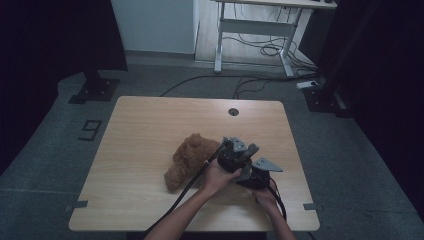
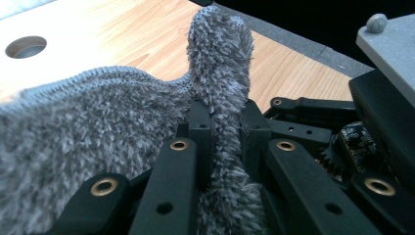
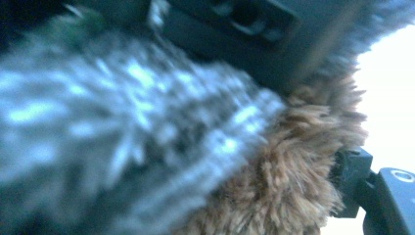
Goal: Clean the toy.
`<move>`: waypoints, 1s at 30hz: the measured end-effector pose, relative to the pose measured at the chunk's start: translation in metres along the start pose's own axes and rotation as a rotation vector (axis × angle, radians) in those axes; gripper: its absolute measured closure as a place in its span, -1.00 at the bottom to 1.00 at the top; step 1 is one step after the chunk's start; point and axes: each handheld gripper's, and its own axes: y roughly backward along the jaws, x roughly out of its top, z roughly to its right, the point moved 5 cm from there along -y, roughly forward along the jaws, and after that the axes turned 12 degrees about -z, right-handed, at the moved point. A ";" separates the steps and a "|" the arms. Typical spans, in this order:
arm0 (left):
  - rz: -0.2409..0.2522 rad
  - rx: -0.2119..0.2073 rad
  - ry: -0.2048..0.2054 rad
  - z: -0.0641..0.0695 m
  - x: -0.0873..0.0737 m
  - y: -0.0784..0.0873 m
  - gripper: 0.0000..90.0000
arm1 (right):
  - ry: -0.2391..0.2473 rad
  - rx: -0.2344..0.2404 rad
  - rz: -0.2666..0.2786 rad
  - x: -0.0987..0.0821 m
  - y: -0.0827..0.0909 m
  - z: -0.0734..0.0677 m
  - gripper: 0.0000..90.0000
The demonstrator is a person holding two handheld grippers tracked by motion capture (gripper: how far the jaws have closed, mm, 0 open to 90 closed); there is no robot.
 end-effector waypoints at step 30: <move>0.011 0.069 0.370 -0.135 -0.138 0.089 0.74 | -0.090 0.026 -0.072 -0.004 0.002 0.006 -0.70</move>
